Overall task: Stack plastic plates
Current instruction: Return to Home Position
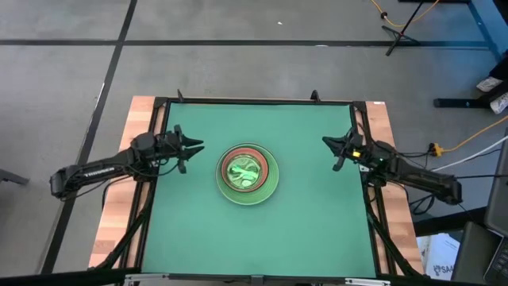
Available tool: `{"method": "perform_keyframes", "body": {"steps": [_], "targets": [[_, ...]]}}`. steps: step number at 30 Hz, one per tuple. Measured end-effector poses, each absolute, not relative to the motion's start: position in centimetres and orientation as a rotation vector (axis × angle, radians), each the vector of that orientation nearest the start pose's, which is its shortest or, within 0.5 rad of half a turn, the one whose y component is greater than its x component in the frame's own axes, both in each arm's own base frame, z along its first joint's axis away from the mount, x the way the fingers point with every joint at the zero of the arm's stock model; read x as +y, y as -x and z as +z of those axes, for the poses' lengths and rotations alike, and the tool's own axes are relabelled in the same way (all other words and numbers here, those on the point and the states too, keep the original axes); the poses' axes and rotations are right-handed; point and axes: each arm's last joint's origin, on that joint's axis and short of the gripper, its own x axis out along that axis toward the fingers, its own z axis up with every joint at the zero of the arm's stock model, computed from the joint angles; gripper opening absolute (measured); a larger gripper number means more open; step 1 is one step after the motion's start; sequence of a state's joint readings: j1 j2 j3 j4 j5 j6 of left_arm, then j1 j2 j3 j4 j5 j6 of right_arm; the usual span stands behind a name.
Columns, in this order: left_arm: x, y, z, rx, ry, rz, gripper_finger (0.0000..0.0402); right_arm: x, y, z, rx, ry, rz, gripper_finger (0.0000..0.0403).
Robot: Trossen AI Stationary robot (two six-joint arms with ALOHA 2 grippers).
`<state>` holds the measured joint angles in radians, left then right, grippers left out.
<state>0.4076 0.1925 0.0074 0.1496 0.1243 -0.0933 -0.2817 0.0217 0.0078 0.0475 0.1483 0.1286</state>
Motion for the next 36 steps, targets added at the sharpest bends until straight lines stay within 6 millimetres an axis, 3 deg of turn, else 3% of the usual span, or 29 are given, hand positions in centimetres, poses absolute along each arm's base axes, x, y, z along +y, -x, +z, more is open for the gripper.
{"method": "perform_keyframes", "body": {"steps": [11,17,36], "targets": [[3.41,-9.31,16.73,-0.031,0.151,0.231,0.0098,-3.08,-9.22,16.98,-0.071,-0.121,-0.416,0.0007],[3.45,-9.29,16.52,-0.013,0.120,0.342,0.0098,-3.08,-9.22,16.98,-0.070,-0.121,-0.416,0.0007],[3.29,-9.35,16.48,0.000,0.077,0.338,0.0098,-3.08,-9.22,16.95,-0.068,-0.121,-0.416,0.0007]]}}
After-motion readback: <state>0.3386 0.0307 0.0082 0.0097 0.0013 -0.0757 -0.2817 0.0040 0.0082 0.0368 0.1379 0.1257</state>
